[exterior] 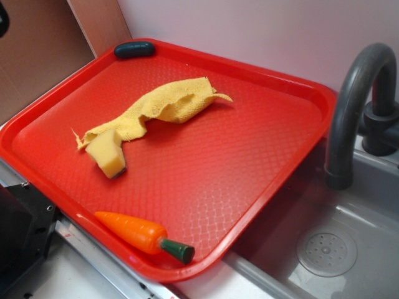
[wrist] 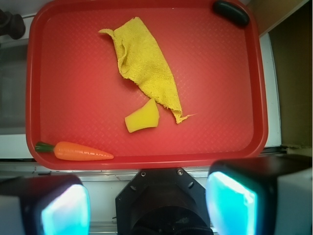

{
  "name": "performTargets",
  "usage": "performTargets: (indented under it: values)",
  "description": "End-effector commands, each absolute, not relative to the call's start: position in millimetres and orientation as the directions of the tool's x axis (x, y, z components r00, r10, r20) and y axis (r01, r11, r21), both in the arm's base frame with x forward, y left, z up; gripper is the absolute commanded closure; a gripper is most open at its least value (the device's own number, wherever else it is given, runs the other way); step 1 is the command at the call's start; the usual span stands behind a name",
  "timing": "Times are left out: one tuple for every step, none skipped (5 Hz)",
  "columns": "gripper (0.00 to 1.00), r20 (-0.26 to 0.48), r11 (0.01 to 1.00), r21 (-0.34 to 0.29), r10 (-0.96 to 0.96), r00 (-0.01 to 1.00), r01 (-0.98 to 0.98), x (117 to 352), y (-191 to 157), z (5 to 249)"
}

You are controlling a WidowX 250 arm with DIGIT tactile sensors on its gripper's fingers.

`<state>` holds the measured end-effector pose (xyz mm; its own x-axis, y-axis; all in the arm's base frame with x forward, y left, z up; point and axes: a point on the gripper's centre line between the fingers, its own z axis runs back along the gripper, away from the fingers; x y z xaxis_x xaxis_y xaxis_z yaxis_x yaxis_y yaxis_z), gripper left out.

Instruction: Grab the green sponge.

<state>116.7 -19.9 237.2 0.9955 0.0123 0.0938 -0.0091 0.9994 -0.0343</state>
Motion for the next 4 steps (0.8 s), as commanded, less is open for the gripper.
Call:
performTargets:
  values:
    - [0.0,0.094,0.999,-0.034,0.012,0.996,-0.009,117,-20,237]
    - [0.0,0.065,0.963,-0.074,0.262,0.963,-0.258,123,-25,219]
    - [0.0,-0.006,0.868,-0.057,0.493,0.87,-0.493,135,-27,201]
    - [0.0,0.016,0.721,0.02,0.692,0.722,-0.692,147,-40,168]
